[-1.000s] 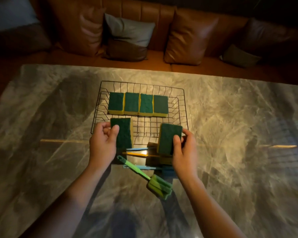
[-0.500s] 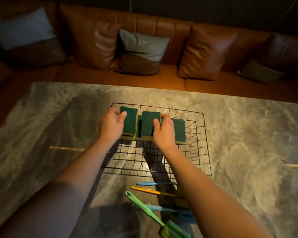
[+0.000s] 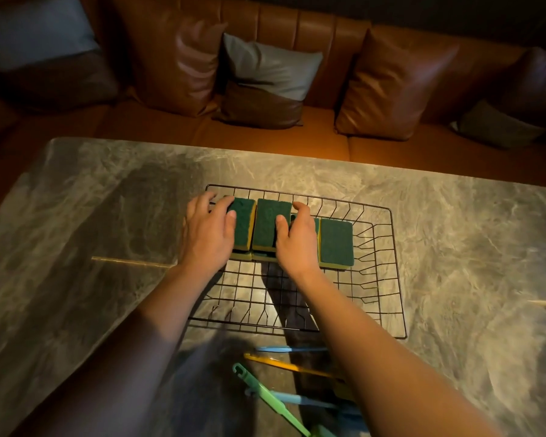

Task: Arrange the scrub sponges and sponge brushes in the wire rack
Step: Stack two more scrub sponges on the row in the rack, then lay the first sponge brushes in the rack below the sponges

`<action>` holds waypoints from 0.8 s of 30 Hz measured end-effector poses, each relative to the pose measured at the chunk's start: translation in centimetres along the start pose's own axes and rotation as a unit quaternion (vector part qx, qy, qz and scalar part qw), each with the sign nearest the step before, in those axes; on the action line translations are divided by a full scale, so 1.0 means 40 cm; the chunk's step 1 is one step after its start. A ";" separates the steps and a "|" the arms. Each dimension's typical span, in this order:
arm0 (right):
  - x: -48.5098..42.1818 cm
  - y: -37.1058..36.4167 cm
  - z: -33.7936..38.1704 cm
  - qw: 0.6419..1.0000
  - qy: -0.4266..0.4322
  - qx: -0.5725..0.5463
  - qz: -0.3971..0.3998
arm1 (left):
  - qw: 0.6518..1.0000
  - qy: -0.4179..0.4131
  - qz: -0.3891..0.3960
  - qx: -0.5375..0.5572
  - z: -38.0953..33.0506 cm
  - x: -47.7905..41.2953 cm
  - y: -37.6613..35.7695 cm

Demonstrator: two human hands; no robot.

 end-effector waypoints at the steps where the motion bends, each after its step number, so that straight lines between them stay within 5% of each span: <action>1: 0.008 0.001 -0.001 1.000 0.017 -0.004 -0.003 | 1.000 -0.002 0.023 0.002 0.004 -0.002 0.000; 12: 0.026 -0.001 -0.011 0.991 0.075 0.101 0.040 | 0.988 -0.035 0.108 -0.107 0.014 0.021 -0.009; 24: 0.247 0.227 -0.055 0.987 0.128 0.094 0.018 | 0.993 -0.085 0.085 0.014 -0.056 0.245 0.089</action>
Point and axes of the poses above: each hand's wrist, its own x-axis away from the middle knuckle, its own y-axis out of the back of the hand, z = x × y, the point moved 1 cm from there along -x, towards the middle knuckle, and after that the axes turned 2 degrees about y, right-handed, at the moved point
